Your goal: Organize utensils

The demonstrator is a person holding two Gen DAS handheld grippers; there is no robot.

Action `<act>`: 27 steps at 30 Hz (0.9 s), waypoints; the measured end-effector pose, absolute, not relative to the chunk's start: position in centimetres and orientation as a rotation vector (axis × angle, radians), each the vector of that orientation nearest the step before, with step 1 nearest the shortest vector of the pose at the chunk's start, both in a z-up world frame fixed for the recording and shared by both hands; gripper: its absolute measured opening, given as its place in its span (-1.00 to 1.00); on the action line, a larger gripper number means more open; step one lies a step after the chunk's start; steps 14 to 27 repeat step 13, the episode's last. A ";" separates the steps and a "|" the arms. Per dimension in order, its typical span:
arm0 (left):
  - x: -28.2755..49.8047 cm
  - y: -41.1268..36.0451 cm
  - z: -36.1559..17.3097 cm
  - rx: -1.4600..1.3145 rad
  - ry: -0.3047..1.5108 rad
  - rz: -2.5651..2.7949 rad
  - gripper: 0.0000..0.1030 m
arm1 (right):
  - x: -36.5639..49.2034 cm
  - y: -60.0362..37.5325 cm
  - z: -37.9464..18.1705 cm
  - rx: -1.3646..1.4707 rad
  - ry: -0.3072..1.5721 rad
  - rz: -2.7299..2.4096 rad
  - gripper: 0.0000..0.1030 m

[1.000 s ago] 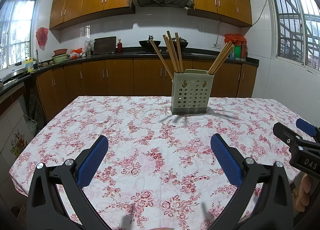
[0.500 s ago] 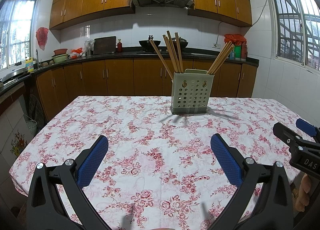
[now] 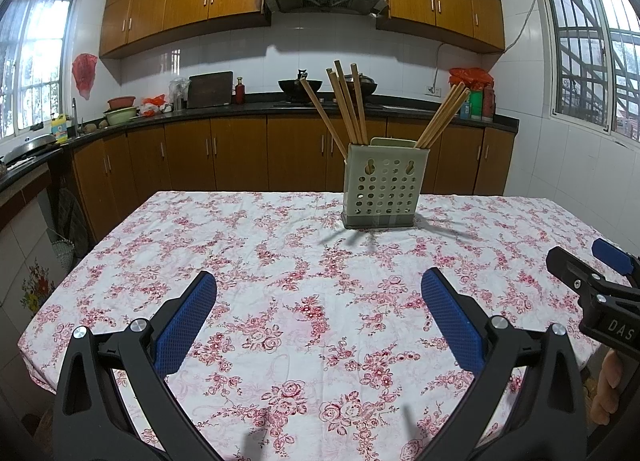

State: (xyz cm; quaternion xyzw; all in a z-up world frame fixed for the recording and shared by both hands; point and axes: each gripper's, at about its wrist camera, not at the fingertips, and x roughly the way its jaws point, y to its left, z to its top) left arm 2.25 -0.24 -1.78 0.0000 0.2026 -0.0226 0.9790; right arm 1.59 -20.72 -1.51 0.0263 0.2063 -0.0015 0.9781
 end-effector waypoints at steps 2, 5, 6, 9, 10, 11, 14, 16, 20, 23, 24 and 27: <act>2.2 -0.3 -1.8 -0.001 0.408 -0.046 0.97 | 1.6 -20.7 -1.5 0.053 0.416 -0.003 0.92; 2.2 -0.3 -1.9 0.000 0.410 -0.044 0.97 | 1.6 -20.7 -1.5 0.053 0.416 -0.003 0.92; 2.3 -0.3 -1.9 -0.001 0.413 -0.045 0.97 | 1.6 -20.7 -1.5 0.054 0.416 -0.003 0.92; 2.4 -0.3 -2.1 -0.004 0.419 -0.043 0.97 | 1.6 -20.7 -1.6 0.054 0.416 -0.004 0.92; 2.4 -0.3 -2.1 -0.006 0.422 -0.043 0.97 | 1.6 -20.7 -1.6 0.055 0.416 -0.004 0.92; 2.4 -0.3 -2.1 -0.008 0.424 -0.044 0.97 | 1.6 -20.8 -1.6 0.054 0.416 -0.003 0.92; 2.5 -0.3 -2.1 -0.010 0.427 -0.044 0.97 | 1.6 -20.8 -1.6 0.054 0.416 -0.003 0.92; 2.5 -0.3 -2.1 -0.010 0.427 -0.044 0.97 | 1.6 -20.8 -1.6 0.054 0.416 -0.003 0.92; 2.5 -0.3 -2.1 -0.010 0.427 -0.044 0.97 | 1.6 -20.8 -1.6 0.054 0.416 -0.003 0.92; 2.5 -0.3 -2.1 -0.010 0.427 -0.044 0.97 | 1.6 -20.8 -1.6 0.054 0.416 -0.003 0.92; 2.5 -0.3 -2.1 -0.010 0.427 -0.044 0.97 | 1.6 -20.8 -1.6 0.054 0.416 -0.003 0.92; 2.5 -0.3 -2.1 -0.010 0.427 -0.044 0.97 | 1.6 -20.8 -1.6 0.054 0.416 -0.003 0.92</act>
